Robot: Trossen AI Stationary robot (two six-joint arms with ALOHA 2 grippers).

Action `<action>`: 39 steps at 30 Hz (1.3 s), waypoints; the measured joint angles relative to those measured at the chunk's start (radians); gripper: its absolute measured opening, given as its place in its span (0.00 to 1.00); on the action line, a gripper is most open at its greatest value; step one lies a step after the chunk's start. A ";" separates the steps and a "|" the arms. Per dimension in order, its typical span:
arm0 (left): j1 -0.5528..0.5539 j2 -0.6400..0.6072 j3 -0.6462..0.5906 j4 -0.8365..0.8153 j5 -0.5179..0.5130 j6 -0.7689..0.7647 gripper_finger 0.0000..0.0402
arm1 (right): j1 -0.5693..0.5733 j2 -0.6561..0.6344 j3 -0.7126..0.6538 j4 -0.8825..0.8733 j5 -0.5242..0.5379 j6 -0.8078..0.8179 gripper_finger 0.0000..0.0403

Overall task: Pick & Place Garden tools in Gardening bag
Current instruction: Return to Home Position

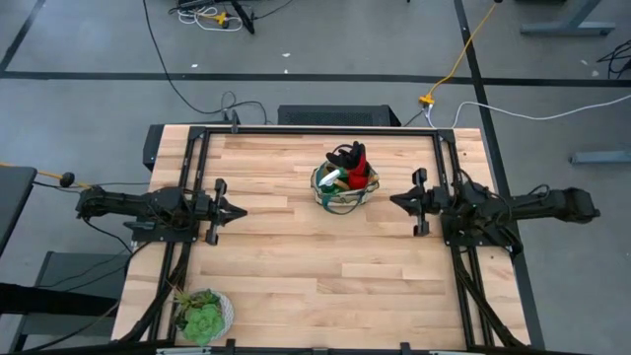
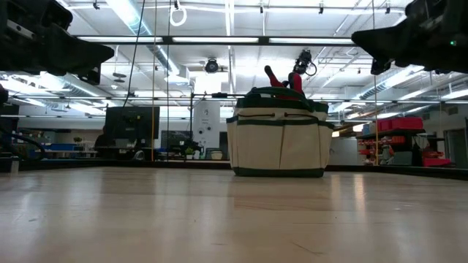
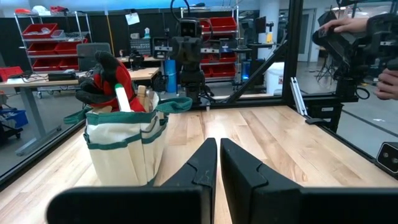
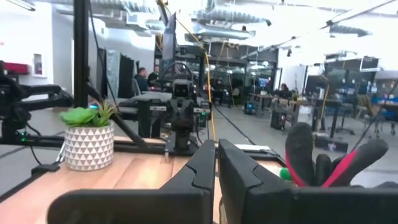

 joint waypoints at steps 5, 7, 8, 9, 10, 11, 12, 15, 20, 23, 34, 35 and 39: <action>0.000 0.000 0.000 0.000 0.000 0.000 0.06 | 0.031 -0.057 -0.006 -0.033 0.001 -0.034 0.05; 0.000 0.000 0.000 0.000 0.000 0.000 0.06 | 0.044 -0.078 -0.006 -0.060 0.000 -0.050 0.05; 0.000 0.000 0.000 0.000 0.000 0.000 0.06 | 0.050 -0.089 -0.006 -0.080 0.001 -0.051 0.05; 0.000 0.000 0.000 0.000 0.000 0.000 0.06 | 0.055 -0.099 -0.006 -0.096 0.001 -0.051 0.05; 0.000 0.000 0.000 0.000 0.000 0.000 0.06 | 0.058 -0.109 -0.006 -0.114 0.001 -0.050 0.05; 0.000 0.000 0.000 0.000 0.000 0.000 0.06 | 0.061 -0.118 -0.006 -0.133 0.000 -0.050 0.05; 0.000 0.000 0.000 0.000 0.000 0.000 0.06 | 0.063 -0.127 -0.006 -0.153 0.001 -0.050 0.05; 0.000 0.000 0.000 0.000 0.000 0.000 0.06 | 0.067 -0.158 -0.006 -0.210 0.001 -0.031 0.05; 0.000 0.000 0.000 0.000 0.000 0.000 0.06 | 0.067 -0.224 -0.006 -0.315 0.001 0.013 0.05; 0.000 0.000 0.000 0.000 0.000 0.000 0.06 | 0.067 -0.262 -0.006 -0.373 0.001 0.013 0.05; 0.000 0.000 0.000 0.000 0.000 0.000 0.06 | 0.066 -0.390 -0.006 -0.537 0.001 0.013 0.05; 0.000 0.000 0.000 0.000 0.000 0.000 0.06 | 0.066 -0.401 -0.006 -0.549 0.001 0.013 0.05; 0.000 0.000 0.000 0.000 0.000 0.000 0.06 | 0.065 -0.445 -0.006 -0.614 0.001 0.013 0.05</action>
